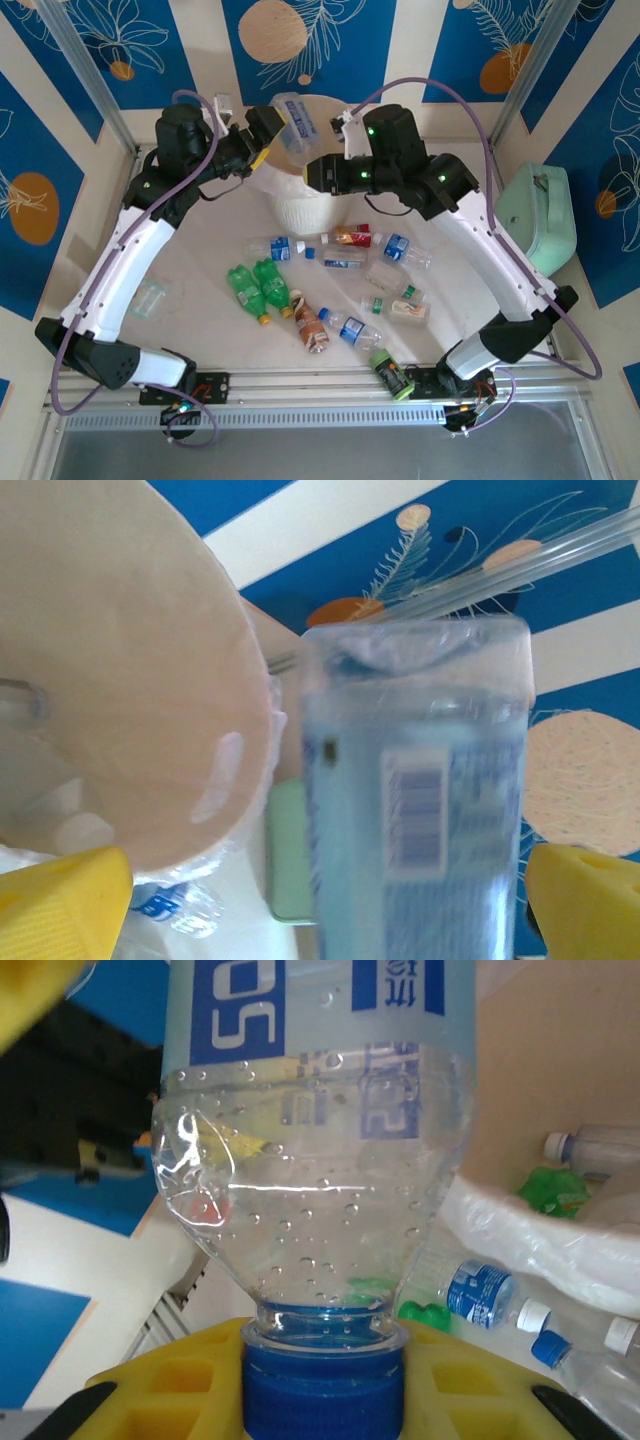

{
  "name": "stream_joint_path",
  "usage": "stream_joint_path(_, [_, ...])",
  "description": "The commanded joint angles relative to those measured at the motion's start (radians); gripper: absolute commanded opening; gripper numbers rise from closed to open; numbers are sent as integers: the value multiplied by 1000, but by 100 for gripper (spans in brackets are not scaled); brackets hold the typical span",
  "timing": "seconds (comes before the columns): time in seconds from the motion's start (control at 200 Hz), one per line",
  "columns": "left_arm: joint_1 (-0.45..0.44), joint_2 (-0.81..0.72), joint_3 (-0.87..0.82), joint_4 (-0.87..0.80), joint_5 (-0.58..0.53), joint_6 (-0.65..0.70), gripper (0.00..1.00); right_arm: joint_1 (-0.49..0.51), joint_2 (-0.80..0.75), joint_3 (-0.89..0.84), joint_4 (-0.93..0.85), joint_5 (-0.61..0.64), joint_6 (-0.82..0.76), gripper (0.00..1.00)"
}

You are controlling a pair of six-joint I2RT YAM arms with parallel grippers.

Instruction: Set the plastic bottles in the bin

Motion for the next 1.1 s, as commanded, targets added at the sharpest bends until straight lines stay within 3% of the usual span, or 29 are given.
stream_joint_path(0.0, [-6,-69,30,-82,-107,122,100,-51,51,85,-59,6,35,25])
stream_joint_path(0.455, [-5,-244,-237,-180,-264,187,100,-189,324,359,-201,-59,75,26])
stream_joint_path(0.865, [-1,-328,-386,-251,-346,143,100,-233,411,451,-235,-58,82,60])
stream_joint_path(1.095, [3,-323,-392,-235,-330,140,100,-235,346,454,-245,-48,52,66])
